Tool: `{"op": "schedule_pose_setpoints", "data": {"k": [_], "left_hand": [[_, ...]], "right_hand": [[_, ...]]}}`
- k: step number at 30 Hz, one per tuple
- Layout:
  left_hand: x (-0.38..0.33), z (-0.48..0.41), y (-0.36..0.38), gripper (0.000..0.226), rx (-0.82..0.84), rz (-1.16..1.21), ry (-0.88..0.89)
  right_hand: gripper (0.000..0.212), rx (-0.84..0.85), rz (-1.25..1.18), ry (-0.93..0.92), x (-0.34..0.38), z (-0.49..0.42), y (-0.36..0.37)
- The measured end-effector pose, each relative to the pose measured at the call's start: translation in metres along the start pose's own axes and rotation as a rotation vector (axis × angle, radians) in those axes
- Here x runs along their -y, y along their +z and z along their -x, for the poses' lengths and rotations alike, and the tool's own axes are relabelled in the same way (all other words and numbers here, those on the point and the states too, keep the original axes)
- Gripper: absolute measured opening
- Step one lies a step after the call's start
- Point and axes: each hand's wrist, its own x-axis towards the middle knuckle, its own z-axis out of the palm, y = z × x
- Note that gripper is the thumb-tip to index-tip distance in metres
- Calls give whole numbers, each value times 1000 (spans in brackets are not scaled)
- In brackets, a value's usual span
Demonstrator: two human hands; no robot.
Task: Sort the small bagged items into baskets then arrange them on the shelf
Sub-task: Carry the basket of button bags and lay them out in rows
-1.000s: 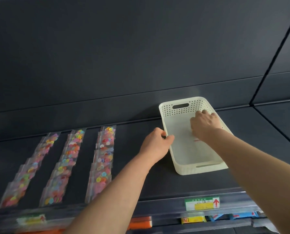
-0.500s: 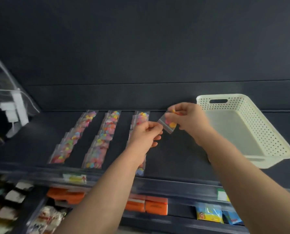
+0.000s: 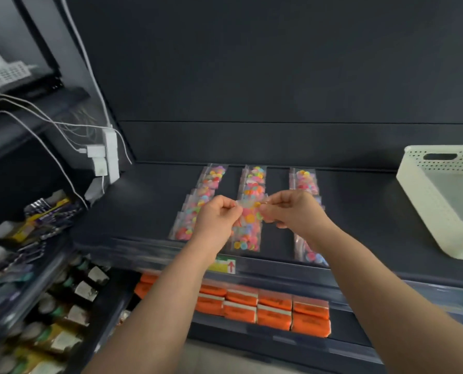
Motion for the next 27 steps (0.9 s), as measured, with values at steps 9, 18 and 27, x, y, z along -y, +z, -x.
{"op": "schedule_pose_setpoints", "data": {"k": [9, 18, 27], "left_hand": [[26, -12, -58, 10, 11, -206, 86], [37, -17, -35, 7, 80, -414, 176], [53, -22, -21, 6, 118, -562, 214]], "right_hand": [[10, -195, 179, 3, -1, 2, 67], [24, -316, 356, 86, -24, 15, 64], [26, -361, 417, 154, -44, 18, 66]]}}
